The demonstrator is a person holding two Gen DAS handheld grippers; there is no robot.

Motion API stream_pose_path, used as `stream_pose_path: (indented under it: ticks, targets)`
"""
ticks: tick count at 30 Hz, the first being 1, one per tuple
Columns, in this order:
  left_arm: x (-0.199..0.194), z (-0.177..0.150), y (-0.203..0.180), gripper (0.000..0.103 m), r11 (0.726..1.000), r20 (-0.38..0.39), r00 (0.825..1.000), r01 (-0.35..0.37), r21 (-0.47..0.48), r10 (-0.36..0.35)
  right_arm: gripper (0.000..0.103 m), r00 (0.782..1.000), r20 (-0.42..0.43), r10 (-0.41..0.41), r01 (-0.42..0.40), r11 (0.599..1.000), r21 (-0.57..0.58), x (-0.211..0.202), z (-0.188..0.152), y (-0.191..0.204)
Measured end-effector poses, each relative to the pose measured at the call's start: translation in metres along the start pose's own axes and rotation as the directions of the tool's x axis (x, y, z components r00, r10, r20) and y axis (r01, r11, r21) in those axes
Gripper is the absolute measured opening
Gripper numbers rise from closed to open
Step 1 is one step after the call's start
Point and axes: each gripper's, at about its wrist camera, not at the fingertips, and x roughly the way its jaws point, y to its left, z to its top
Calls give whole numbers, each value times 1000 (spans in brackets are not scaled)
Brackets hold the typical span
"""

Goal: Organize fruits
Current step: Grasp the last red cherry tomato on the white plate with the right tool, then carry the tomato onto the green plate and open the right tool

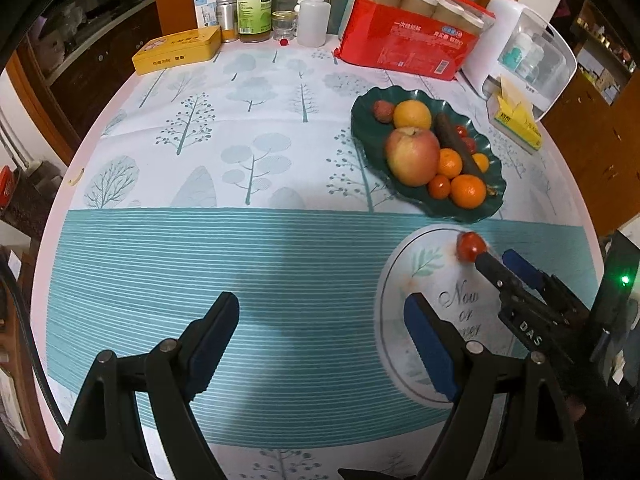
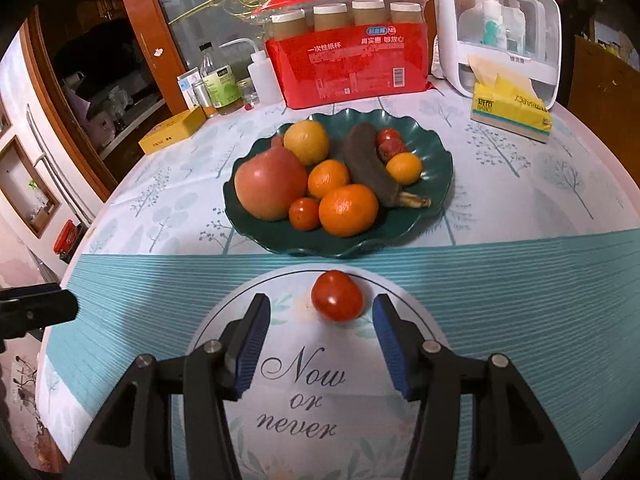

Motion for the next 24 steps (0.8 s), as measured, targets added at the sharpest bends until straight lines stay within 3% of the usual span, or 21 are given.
stream_pose_path:
  ticks: [11,17,20,24]
  targets:
    - [2,2,13,84,999,-17,1000,3,43,-2,53,997,-28,-69,70,997,19,29,-6,2]
    - [6,5,18,84,999,-23,1000,12,46,-11,45,995,-29,-96,96,995,15,36,-7,5]
    - [9,7,21,84,999,-29,999,19,51,-17,36,992,-25,-126,126,992,4,39,-6,6]
    - [14,10,23,84,998,-35,999,30,57,-28,35,990,-31,-135,135,991,4,39,-4,6]
